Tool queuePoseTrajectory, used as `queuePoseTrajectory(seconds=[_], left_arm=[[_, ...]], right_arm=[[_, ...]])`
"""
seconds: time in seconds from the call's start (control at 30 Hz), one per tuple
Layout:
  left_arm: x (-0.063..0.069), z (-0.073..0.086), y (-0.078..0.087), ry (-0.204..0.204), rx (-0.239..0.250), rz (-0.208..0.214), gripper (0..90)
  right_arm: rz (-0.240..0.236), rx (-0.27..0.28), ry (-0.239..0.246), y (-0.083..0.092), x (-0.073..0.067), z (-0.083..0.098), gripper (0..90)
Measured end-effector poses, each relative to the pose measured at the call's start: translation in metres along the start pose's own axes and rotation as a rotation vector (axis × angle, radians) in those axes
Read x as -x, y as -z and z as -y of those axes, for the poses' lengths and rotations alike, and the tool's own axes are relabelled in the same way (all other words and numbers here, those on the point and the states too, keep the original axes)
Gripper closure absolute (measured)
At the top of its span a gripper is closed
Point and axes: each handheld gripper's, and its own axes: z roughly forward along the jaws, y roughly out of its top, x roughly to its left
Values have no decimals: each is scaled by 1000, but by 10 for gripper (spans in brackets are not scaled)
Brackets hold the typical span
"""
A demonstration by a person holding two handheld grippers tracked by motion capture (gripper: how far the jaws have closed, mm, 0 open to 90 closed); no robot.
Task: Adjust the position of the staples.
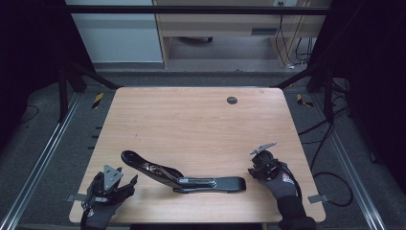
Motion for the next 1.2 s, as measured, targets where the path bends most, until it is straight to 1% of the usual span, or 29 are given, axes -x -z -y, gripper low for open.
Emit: queuePoseTrajectory(seconds=[0.07, 0.17, 0.2, 0.23, 0.27, 0.3, 0.43, 0.47, 0.5, 0.57, 0.6, 0.63, 0.67, 0.7, 0.73, 0.77, 0.8, 0.83, 0.87, 0.9, 0.93, 0.97, 1.07, 1.1, 1.13, 1.17, 1.2], left_arm=[[0, 0, 0, 0, -1, 0, 364], [0, 0, 0, -2, -3, 1, 364], [0, 0, 0, -2, -3, 0, 364], [0, 0, 0, -3, -3, 0, 364], [0, 0, 0, -1, -2, 0, 364], [0, 0, 0, -1, -2, 0, 365], [0, 0, 0, -3, -4, 1, 365], [0, 0, 0, -3, -3, 0, 365], [0, 0, 0, -3, -3, 0, 365], [0, 0, 0, -3, -4, 1, 365], [0, 0, 0, -3, -4, 0, 365], [0, 0, 0, -4, -5, 1, 365], [0, 0, 0, -4, -6, 1, 365], [0, 0, 0, -4, -6, 1, 365], [0, 0, 0, -5, -8, 1, 365], [0, 0, 0, -6, -8, 0, 365], [0, 0, 0, -6, -8, 0, 365], [0, 0, 0, -6, -8, 0, 365], [0, 0, 0, -7, -8, -1, 365], [0, 0, 0, -7, -8, 0, 365], [1, 0, 0, -7, -8, -1, 365], [1, 0, 0, -8, -9, 0, 365], [1, 0, 0, -10, -9, 0, 365], [1, 0, -1, -10, -10, -1, 365], [1, 0, -1, -9, -10, 0, 365], [1, 0, -1, -11, -11, -2, 365], [1, 0, -1, -12, -11, -2, 365]], right_arm=[[2, -8, 3, -1, 0, 0, 722], [-2, -20, 4, -3, -1, -1, 736], [4, -25, 8, -4, -1, -1, 746], [9, -22, 30, -5, 0, -1, 753], [2, -31, 13, -5, -1, -1, 760], [7, -35, 8, -6, -2, -1, 774], [2, -38, 6, -5, -2, -2, 777], [7, -27, 30, -5, 0, -1, 778], [6, -25, 30, -4, 0, 0, 778], [-10, -19, 5, 0, 0, 0, 779], [-9, -4, 25, 1, 2, 2, 779], [-15, 2, 23, 4, 3, 3, 779], [-30, -3, -7, 8, 3, 4, 779], [-17, 15, 31, 10, 6, 7, 779], [-21, 32, 83, 12, 10, 9, 779], [-18, 33, 82, 14, 10, 10, 779], [-17, 40, 95, 17, 12, 13, 779], [-21, 41, 83, 20, 12, 14, 779], [-25, 44, 103, 22, 14, 17, 779], [-32, 44, 104, 24, 15, 20, 779], [-30, 42, 118, 26, 17, 24, 779], [-42, 31, 84, 28, 16, 27, 779], [-53, 20, 104, 29, 19, 38, 779], [-67, 3, 88, 30, 19, 41, 780], [-64, 7, 115, 29, 21, 45, 779], [-77, -5, 95, 29, 20, 46, 779], [-78, -2, 125, 28, 22, 49, 779]])
